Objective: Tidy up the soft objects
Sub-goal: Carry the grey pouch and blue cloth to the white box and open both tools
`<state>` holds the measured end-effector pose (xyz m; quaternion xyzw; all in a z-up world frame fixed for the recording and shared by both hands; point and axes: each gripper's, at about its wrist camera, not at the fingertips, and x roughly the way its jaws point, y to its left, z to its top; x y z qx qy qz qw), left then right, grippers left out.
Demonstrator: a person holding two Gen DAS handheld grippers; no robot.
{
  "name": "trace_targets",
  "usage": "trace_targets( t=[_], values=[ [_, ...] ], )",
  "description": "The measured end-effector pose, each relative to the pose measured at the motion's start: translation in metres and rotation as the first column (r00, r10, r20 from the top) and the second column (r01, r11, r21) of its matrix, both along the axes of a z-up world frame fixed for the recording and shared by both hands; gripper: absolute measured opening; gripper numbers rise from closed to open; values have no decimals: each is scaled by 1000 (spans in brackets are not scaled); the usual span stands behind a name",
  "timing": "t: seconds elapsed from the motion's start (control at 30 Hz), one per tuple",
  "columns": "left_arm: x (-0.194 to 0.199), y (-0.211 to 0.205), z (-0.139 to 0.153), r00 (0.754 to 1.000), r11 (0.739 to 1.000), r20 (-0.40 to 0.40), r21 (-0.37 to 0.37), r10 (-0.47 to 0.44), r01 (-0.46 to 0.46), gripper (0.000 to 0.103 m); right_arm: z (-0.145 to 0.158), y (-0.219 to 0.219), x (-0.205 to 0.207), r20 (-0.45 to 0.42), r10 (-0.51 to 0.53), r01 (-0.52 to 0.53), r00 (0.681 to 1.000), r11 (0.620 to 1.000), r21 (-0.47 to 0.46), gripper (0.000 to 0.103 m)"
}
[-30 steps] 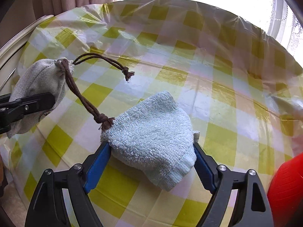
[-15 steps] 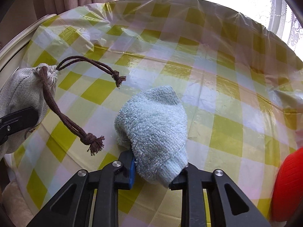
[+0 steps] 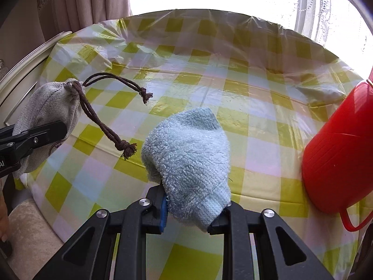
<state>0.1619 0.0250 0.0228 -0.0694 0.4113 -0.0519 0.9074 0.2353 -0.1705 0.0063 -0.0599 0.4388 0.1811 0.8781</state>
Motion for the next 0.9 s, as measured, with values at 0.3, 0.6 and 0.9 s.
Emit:
trace_targets(
  t=[0.3,0.6,0.9],
  values=[
    [-37,-35,15,997,997,26,-23,-68,69,46,22,-49,-51,14,-102,102,995,995,1,24],
    [-73,-76,30,987,987,56,-52,-151,154,46,35,-96,-106,10,-223,224,975,974,-42,24],
    [-94,-105,27,976,972,29,-80,-218,219,46,36,-131,-144,-7,-287,286,958,957,-46,25]
  ],
)
